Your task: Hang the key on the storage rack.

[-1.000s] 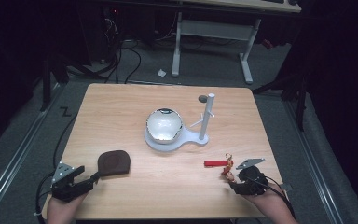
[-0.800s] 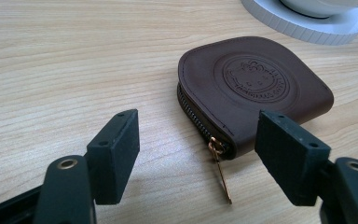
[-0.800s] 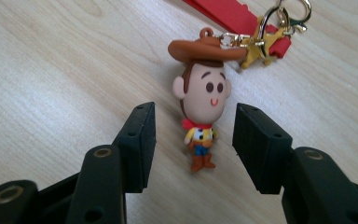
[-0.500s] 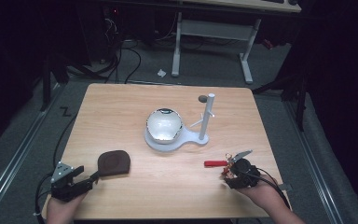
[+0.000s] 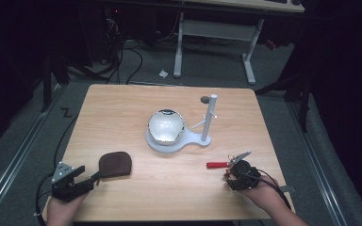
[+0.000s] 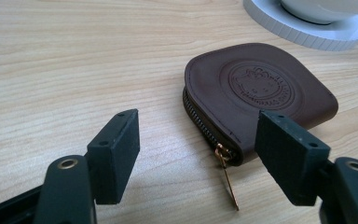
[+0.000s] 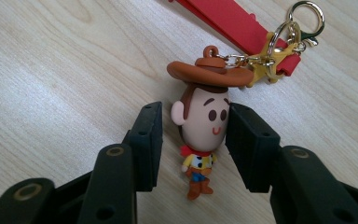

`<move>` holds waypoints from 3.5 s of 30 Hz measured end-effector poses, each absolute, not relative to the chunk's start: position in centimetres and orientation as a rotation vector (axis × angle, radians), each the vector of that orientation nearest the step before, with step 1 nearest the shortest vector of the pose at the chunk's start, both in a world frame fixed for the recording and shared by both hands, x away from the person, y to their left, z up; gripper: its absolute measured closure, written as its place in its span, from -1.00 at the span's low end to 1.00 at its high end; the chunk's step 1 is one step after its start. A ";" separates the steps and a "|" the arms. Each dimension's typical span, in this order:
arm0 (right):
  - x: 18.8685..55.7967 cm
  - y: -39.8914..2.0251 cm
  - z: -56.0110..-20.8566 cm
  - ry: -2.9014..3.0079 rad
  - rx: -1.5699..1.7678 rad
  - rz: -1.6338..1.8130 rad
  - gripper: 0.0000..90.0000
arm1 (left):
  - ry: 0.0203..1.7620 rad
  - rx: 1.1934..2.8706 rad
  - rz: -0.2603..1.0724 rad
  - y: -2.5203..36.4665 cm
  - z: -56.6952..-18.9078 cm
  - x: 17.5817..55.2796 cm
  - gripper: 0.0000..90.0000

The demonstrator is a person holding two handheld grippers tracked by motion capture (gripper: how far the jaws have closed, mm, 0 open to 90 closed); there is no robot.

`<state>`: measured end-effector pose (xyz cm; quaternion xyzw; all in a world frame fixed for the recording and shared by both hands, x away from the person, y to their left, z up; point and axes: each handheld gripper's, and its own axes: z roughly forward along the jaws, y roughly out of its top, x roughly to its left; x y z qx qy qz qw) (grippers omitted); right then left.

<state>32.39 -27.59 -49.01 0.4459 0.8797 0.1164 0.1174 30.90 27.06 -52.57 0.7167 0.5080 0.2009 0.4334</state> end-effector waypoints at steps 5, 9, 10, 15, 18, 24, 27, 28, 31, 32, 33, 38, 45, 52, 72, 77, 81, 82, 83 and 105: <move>32.2 -27.4 -48.9 2.576 1.283 0.323 0.29 | 1.258 1.786 0.500 27.1 -52.5 30.6 -0.30; 32.2 -27.1 -49.0 2.577 1.277 0.314 0.31 | 1.264 1.768 0.488 27.0 -52.5 30.7 -0.30; 32.3 -27.1 -49.0 2.581 1.278 0.313 0.31 | 1.260 1.773 0.490 26.9 -52.4 30.7 -0.30; 32.5 -27.0 -49.2 2.592 1.288 0.316 0.33 | 1.255 1.777 0.494 26.9 -52.4 30.5 -0.30; 32.7 -26.9 -49.4 2.591 1.318 0.348 0.40 | 1.266 1.764 0.485 27.2 -52.5 30.4 -0.30; 33.2 -26.8 -49.4 2.608 1.316 0.355 0.43 | 1.262 1.761 0.484 27.1 -52.4 30.3 -0.30; 33.3 -26.8 -49.4 2.613 1.329 0.352 0.44 | 1.261 1.756 0.482 27.1 -52.4 30.3 -0.30; 33.3 -26.8 -49.4 2.611 1.341 0.349 0.44 | 1.261 1.753 0.485 27.1 -52.3 30.2 -0.30; 33.4 -26.7 -49.3 2.625 1.342 0.327 0.44 | 1.258 1.752 0.488 27.1 -52.3 30.1 -0.30; 33.6 -26.8 -49.3 2.638 1.313 0.328 0.44 | 1.258 1.751 0.487 27.0 -52.2 30.1 -0.30; 33.6 -26.8 -49.3 2.638 1.317 0.328 0.44 | 1.258 1.751 0.487 27.0 -52.2 30.0 -0.30; 33.7 -26.8 -49.3 2.639 1.321 0.332 0.45 | 1.254 1.762 0.489 26.8 -52.3 30.2 -0.30; 33.4 -26.8 -48.2 2.657 1.282 0.344 0.46 | 1.256 1.784 0.490 26.5 -52.7 30.6 -0.30; 33.2 -27.2 -46.4 2.644 1.294 0.361 0.46 | 1.255 1.770 0.502 26.7 -52.4 30.2 -0.30; 33.7 -28.1 -42.3 2.701 1.325 0.385 0.47 | 1.241 1.780 0.490 26.4 -52.5 30.7 -0.30; 33.7 -28.2 -41.0 2.694 1.326 0.372 0.47 | 1.245 1.784 0.486 26.4 -52.6 30.8 -0.30; 33.9 -28.2 -39.5 2.681 1.329 0.370 0.47 | 1.246 1.782 0.487 26.5 -52.6 30.7 -0.30; 33.9 -28.2 -39.3 2.676 1.330 0.377 0.47 | 1.246 1.782 0.487 26.5 -52.6 30.7 -0.30; 33.9 -28.2 -39.0 2.672 1.332 0.377 0.47 | 1.246 1.781 0.488 26.5 -52.6 30.7 -0.30; 34.4 -27.2 -34.9 2.677 1.276 0.411 0.47 | 1.248 1.782 0.482 26.6 -52.6 30.7 -0.30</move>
